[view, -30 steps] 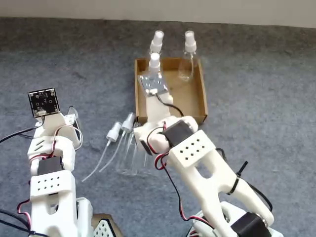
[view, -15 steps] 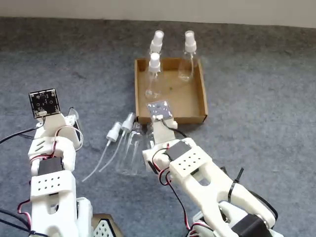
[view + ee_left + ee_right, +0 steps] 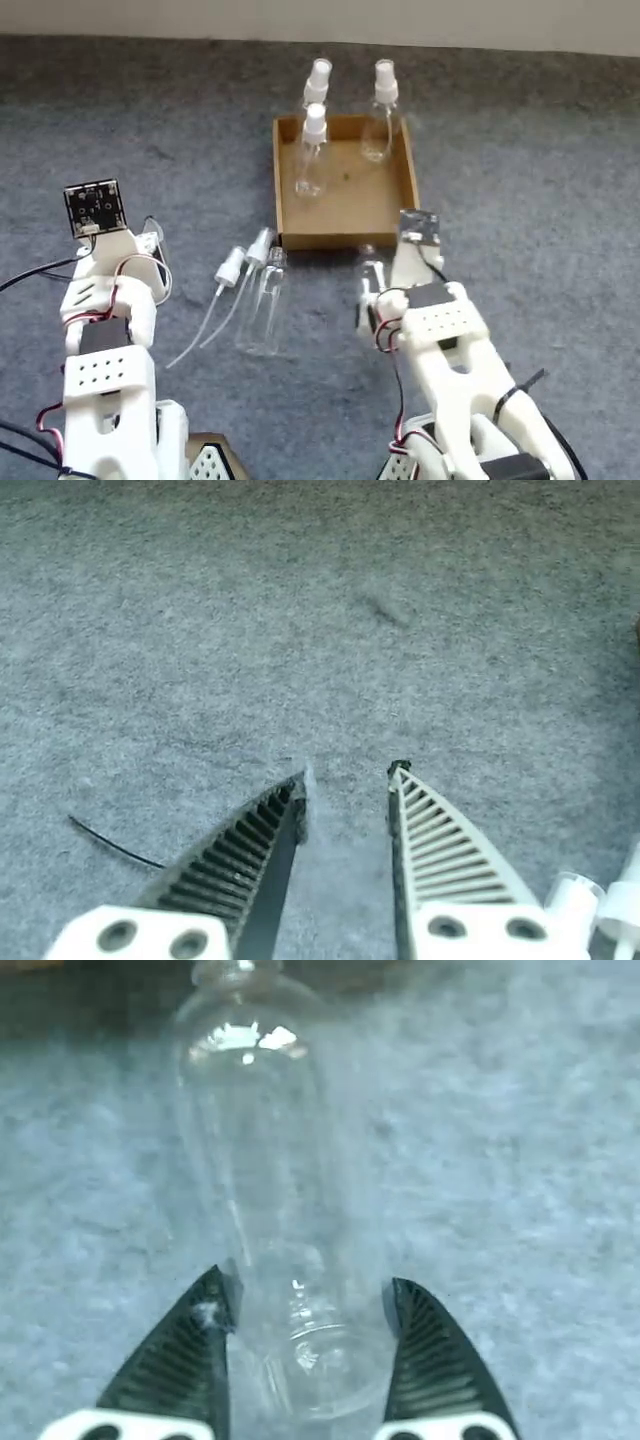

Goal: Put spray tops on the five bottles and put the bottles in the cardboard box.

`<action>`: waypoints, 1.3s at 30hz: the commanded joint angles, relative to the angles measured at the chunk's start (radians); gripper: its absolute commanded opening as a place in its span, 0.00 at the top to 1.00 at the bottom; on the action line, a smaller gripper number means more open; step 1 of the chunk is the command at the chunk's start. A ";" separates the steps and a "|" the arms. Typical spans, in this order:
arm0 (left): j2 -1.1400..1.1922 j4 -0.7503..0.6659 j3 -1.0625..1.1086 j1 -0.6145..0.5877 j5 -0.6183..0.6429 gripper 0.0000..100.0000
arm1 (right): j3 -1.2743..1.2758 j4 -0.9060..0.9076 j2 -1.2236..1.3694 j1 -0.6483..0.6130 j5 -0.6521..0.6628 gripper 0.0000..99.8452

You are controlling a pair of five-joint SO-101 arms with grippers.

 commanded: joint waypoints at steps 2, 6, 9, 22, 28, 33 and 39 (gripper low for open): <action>-0.002 -0.017 -0.004 0.031 -0.008 0.87 | -0.008 0.194 -0.001 0.214 0.454 1.00; -0.002 -0.017 -0.002 0.031 -0.008 0.87 | -0.070 0.269 -0.001 0.486 0.764 1.00; -0.002 -0.017 -0.002 0.031 -0.008 0.87 | -0.099 0.213 0.010 0.680 0.870 1.00; -0.002 -0.017 -0.002 0.031 -0.008 0.87 | -0.102 -0.005 0.012 0.909 0.924 0.87; -0.002 -0.017 -0.002 0.031 -0.008 0.87 | -0.157 0.137 0.001 0.835 0.921 0.79; -0.002 -0.017 -0.002 0.031 -0.008 0.87 | -0.349 0.263 0.013 0.740 0.859 0.79; -0.002 -0.015 0.004 0.031 -0.008 0.87 | -0.532 0.380 0.022 0.625 0.815 0.79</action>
